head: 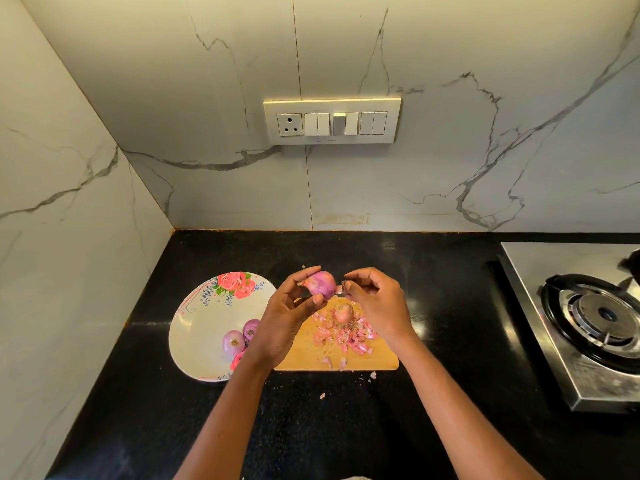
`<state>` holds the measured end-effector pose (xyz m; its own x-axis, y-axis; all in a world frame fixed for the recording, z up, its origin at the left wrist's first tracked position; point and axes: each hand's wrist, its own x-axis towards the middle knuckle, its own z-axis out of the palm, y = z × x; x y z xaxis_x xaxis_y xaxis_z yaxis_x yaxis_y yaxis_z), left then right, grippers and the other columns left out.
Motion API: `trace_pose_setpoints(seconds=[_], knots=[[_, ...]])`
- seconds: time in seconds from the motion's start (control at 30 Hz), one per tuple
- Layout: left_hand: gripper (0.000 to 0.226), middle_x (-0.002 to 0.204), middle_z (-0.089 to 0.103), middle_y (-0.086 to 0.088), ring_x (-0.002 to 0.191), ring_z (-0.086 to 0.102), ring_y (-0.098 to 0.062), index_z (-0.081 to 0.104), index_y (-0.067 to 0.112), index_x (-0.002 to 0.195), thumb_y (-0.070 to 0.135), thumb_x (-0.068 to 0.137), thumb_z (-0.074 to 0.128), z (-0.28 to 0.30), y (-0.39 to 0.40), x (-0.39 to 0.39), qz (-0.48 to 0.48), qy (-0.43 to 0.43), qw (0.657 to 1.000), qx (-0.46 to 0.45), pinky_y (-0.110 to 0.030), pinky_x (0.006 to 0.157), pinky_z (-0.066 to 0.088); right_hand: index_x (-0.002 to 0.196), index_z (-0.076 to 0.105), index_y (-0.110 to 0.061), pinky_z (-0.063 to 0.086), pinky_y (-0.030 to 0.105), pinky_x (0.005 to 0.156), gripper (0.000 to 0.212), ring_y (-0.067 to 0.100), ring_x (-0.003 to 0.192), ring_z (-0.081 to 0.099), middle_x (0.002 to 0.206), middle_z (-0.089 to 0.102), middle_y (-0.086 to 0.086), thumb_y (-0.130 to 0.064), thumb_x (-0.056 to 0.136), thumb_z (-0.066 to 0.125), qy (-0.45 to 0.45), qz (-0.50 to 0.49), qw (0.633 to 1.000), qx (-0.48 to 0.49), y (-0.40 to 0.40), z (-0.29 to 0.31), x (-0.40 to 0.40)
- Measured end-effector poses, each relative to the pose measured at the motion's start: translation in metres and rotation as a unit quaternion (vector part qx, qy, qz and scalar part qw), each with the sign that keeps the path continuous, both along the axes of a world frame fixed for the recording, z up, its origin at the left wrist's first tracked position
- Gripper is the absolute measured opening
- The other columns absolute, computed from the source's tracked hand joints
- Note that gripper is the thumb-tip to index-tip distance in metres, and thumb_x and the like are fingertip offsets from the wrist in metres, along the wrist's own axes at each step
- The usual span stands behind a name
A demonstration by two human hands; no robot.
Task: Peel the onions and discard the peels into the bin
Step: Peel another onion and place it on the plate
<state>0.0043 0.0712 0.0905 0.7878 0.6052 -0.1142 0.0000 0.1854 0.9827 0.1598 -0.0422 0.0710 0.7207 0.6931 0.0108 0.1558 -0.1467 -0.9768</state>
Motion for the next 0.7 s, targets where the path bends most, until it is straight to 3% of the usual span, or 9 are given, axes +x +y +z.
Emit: trace_pose_setpoints(seconds=[0.17,0.3,0.43,0.53,0.7], knots=[[0.055,0.136,0.063,-0.007,0.125,0.062,-0.026,0.056,0.02,0.14,0.015,0.087,0.069,-0.001,0.003,0.0,0.002,-0.011,0.999,-0.047,-0.038,0.104,0.052,0.11,0.074,-0.022,0.054,0.013,0.077,0.018,-0.003,0.093,0.069,0.106,0.071,-0.011,-0.033,0.099,0.065,-0.068,0.014,0.997,-0.037,-0.003,0.006,-0.001],[0.053,0.132,0.066,-0.002,0.124,0.063,-0.024,0.058,0.023,0.137,0.019,0.086,0.071,-0.001,0.002,0.001,0.009,-0.004,0.999,-0.038,-0.038,0.104,0.053,0.116,0.072,-0.019,0.061,0.029,0.081,0.025,0.01,0.102,0.071,0.108,0.074,-0.006,-0.031,0.094,0.071,0.024,0.082,0.996,0.03,0.0,0.016,-0.009],[0.053,0.128,0.068,0.005,0.123,0.063,-0.017,0.058,0.029,0.136,0.028,0.085,0.073,-0.001,0.0,0.003,0.012,0.014,1.0,-0.011,-0.034,0.099,0.054,0.112,0.072,-0.019,0.058,0.026,0.088,0.027,0.008,0.102,0.07,0.106,0.074,-0.007,-0.027,0.087,0.079,0.02,0.072,0.997,0.037,0.002,0.016,-0.013],[0.052,0.125,0.069,0.008,0.121,0.064,-0.016,0.06,0.03,0.133,0.031,0.083,0.073,-0.002,0.001,0.002,0.026,0.019,0.999,-0.006,-0.031,0.095,0.055,0.108,0.073,-0.019,0.059,0.027,0.086,0.023,0.012,0.099,0.071,0.102,0.076,-0.002,-0.019,0.086,0.081,0.066,0.069,0.994,0.057,0.001,0.016,-0.013],[0.049,0.132,0.066,-0.005,0.124,0.063,-0.025,0.059,0.021,0.136,0.02,0.087,0.067,-0.003,0.001,0.0,0.024,-0.008,0.997,-0.073,-0.035,0.101,0.054,0.107,0.073,-0.012,0.061,0.03,0.082,0.017,0.022,0.098,0.073,0.1,0.075,0.006,-0.01,0.09,0.075,0.133,0.072,0.984,0.089,0.001,0.016,-0.013]])
